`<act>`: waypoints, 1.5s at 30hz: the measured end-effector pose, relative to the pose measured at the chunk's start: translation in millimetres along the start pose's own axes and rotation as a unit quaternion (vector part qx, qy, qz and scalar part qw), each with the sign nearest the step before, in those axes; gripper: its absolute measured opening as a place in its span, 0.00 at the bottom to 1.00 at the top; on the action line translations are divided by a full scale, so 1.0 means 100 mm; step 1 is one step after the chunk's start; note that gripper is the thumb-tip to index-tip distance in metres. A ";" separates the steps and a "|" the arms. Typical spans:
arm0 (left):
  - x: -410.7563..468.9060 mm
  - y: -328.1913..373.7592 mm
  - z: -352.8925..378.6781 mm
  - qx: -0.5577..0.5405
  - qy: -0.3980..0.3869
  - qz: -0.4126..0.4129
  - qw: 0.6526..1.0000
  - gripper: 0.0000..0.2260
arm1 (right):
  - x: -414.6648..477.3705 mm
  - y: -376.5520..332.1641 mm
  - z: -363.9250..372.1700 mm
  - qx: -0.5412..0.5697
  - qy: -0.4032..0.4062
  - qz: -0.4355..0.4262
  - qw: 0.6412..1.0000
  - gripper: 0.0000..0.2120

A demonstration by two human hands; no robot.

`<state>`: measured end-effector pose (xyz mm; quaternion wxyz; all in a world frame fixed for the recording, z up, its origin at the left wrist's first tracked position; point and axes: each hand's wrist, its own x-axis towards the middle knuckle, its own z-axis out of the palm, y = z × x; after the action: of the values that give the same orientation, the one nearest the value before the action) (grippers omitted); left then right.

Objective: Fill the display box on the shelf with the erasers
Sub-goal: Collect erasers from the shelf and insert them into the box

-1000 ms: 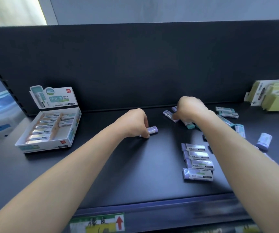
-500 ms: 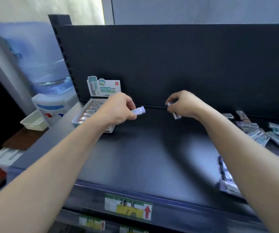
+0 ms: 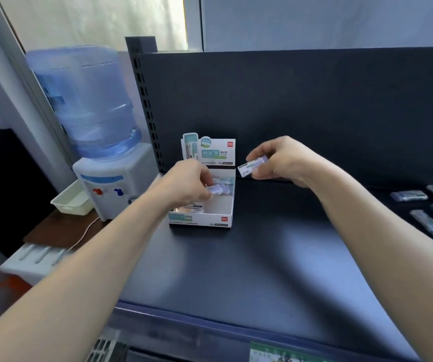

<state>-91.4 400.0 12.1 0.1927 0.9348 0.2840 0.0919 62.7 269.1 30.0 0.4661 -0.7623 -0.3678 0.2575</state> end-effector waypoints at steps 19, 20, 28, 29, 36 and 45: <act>0.17 -0.18 0.17 -0.063 -0.029 0.084 0.994 0.15 | 0.27 -0.14 0.42 -0.258 0.016 -0.012 0.966 0.11; 0.17 -0.18 0.19 -0.070 -0.029 0.079 0.994 0.16 | 0.27 -0.14 0.43 -0.266 0.014 -0.014 0.964 0.11; 0.16 -0.21 0.18 -0.095 -0.024 0.058 0.994 0.16 | 0.33 -0.10 0.56 -0.308 -0.004 -0.010 0.951 0.09; 0.16 -0.22 0.18 -0.097 -0.024 0.057 0.993 0.16 | 0.34 -0.09 0.59 -0.306 -0.003 -0.007 0.952 0.08; 0.14 -0.26 0.12 -0.112 -0.017 0.044 0.993 0.17 | 0.32 -0.12 0.65 -0.319 -0.021 0.004 0.947 0.08; 0.14 -0.30 0.09 -0.118 -0.020 0.045 0.992 0.13 | 0.29 -0.16 0.75 -0.350 0.001 0.019 0.936 0.11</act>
<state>-91.8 428.0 -7.5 0.3028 0.9189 0.2252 0.1148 19.7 335.9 10.1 0.1647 -0.8844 -0.4196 0.1207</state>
